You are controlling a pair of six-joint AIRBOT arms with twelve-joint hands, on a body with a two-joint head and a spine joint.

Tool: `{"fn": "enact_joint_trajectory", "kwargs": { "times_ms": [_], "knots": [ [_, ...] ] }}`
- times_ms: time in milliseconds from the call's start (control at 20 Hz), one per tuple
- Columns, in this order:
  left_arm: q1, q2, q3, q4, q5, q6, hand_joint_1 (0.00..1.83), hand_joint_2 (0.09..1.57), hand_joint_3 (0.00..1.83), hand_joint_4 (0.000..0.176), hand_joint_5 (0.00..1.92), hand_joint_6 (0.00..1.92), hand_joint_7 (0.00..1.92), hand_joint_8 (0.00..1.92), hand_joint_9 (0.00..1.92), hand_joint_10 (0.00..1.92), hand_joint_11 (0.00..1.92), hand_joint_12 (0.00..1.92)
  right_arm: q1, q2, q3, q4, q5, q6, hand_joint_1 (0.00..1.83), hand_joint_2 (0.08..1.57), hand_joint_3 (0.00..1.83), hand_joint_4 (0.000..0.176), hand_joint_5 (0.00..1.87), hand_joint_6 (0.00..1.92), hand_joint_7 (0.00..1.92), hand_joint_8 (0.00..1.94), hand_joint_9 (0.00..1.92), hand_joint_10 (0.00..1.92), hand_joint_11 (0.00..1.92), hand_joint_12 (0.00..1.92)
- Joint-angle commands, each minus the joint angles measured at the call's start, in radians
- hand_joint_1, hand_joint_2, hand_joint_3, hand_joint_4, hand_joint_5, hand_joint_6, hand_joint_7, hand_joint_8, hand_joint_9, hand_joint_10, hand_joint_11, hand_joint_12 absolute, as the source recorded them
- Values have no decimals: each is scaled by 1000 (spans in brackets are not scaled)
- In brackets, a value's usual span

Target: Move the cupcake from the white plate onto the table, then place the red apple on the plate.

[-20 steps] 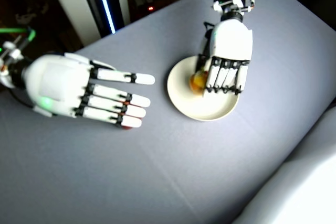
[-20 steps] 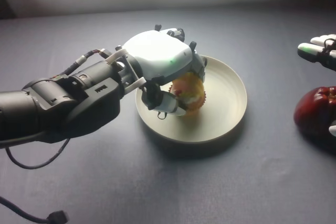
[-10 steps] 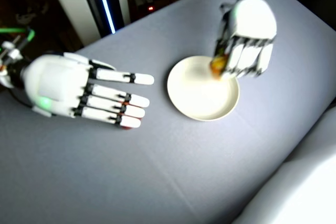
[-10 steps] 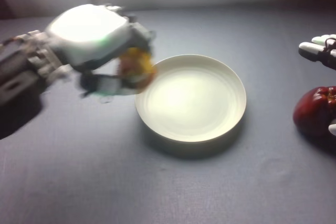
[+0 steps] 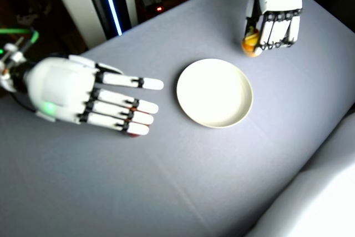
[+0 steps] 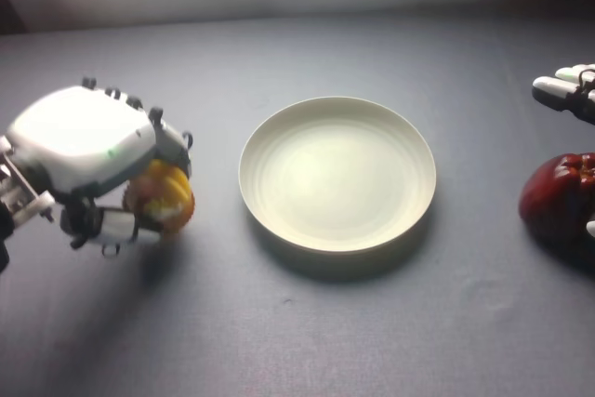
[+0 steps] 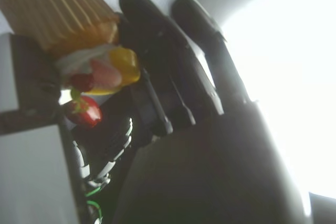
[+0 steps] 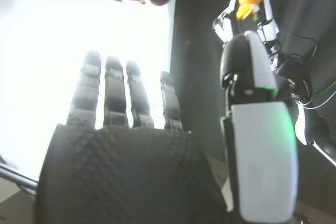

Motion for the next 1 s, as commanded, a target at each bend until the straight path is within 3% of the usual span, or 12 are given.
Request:
{"fn": "enact_joint_trajectory", "kwargs": {
  "times_ms": [0,50,100,200,450,550,650,700,750,800,850,950],
  "knots": [
    [1,0,4,-13,-124,5,1211,1129,10,0,975,892,922,1171,817,556,375,1301,5,8,-3,21,124,9,909,1132,0,176,0,0,0,0,0,0,0,0],
    [11,-5,5,-28,-124,5,1105,1061,0,0,750,441,801,513,769,349,277,1225,5,10,-4,21,124,9,871,1130,0,176,0,0,0,0,0,0,0,0],
    [12,-7,6,-30,-120,5,1105,1061,0,0,750,441,801,513,769,349,277,1225,5,11,-5,21,124,9,871,1130,0,176,0,0,0,0,0,0,0,0],
    [18,-11,9,-34,-110,5,1101,953,0,3,718,36,849,56,829,130,365,1042,5,12,-6,21,124,10,893,1123,0,176,0,0,0,0,0,0,0,0],
    [51,-5,-1,-68,-135,5,1019,909,0,10,649,0,763,0,813,1,353,922,4,14,-7,21,124,10,834,1126,0,176,0,0,0,0,0,0,47,21],
    [59,9,-12,-73,-150,5,860,898,0,93,513,0,659,1,675,0,236,929,4,16,-7,21,124,10,867,1127,0,170,0,0,0,0,0,0,57,29],
    [62,18,-24,-72,-170,5,868,876,0,105,443,0,589,0,610,0,212,929,4,18,-6,22,123,10,886,1125,0,176,0,0,0,0,0,0,28,19],
    [65,22,-31,-72,-184,5,842,883,0,133,387,0,546,0,562,0,199,929,4,18,-4,24,122,10,896,1121,0,176,0,0,0,0,0,0,17,14],
    [66,26,-37,-69,-195,5,823,875,0,137,327,0,499,0,528,0,177,919,3,18,-2,26,120,10,886,1116,0,169,0,0,0,0,0,0,21,17],
    [68,30,-43,-66,-203,5,801,871,0,159,276,0,402,0,424,0,88,887,3,18,0,27,115,10,877,1100,0,175,0,0,0,0,0,0,3,10],
    [72,38,-55,-61,-225,5,815,875,0,152,256,0,361,0,373,0,17,900,3,18,6,27,105,10,887,1091,0,176,0,0,0,0,0,0,8,12],
    [85,59,-84,-54,-279,5,758,852,0,175,168,5,184,6,203,2,0,609,3,18,22,27,77,10,936,1055,0,176,0,0,0,0,0,0,0,1]
  ]
}}
